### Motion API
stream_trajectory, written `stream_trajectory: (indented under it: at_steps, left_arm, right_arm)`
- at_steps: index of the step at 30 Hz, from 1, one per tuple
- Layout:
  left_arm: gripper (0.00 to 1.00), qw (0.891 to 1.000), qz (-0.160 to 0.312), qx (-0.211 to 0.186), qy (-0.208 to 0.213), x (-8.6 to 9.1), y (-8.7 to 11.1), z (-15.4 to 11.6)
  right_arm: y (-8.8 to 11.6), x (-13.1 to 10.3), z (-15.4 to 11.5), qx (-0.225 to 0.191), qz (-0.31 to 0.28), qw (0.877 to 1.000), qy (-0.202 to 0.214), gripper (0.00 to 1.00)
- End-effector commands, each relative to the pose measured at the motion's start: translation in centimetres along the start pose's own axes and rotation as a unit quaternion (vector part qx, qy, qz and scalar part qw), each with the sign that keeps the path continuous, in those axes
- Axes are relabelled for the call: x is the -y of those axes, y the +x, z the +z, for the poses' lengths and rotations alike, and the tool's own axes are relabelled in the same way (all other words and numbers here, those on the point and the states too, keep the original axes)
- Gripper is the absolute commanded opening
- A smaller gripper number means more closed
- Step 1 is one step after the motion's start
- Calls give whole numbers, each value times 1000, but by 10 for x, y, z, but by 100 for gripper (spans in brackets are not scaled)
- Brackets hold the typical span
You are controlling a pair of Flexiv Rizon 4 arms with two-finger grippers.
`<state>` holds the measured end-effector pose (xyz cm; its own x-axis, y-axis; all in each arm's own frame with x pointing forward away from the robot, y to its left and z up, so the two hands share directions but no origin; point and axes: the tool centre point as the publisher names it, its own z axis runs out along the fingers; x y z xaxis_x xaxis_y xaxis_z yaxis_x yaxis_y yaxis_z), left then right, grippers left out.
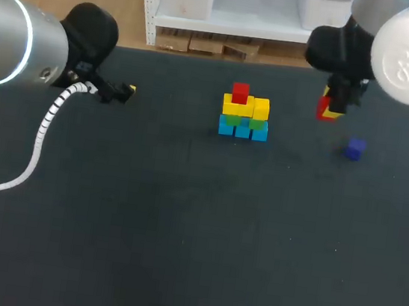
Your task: Place the blue cubes, place green cubes on the blue cubes, place the yellow cubes on the green cubes, then place the red cubes on the yellow cubes, and place purple cube on the red cubes.
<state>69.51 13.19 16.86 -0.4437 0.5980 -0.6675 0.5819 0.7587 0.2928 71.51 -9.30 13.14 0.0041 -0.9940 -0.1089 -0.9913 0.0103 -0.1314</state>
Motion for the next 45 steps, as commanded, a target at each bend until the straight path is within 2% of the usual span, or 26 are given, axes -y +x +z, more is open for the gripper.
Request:
stream_trajectory:
  at_steps: [1, 13, 23, 34, 45]
  left_arm:
    - [100, 1000, 0, 1, 1, -1, 0, 0]
    - [100, 1000, 0, 1, 1, -1, 0, 0]
    - [100, 1000, 0, 1, 1, -1, 0, 0]
    - [100, 1000, 0, 1, 1, -1, 0, 0]
    - [100, 1000, 0, 1, 1, -1, 0, 0]
  right_arm:
    - [-19, 24, 12, 1, -7, 1000, -26, 0]
    - [-52, 60, 21, 14, -12, 999, -50, 0]
    - [-73, 75, 35, 30, -21, 997, -69, 0]
    - [-88, 78, 52, 29, -30, 994, -99, 0]
    - [-95, 69, 52, 15, -37, 993, -108, 0]
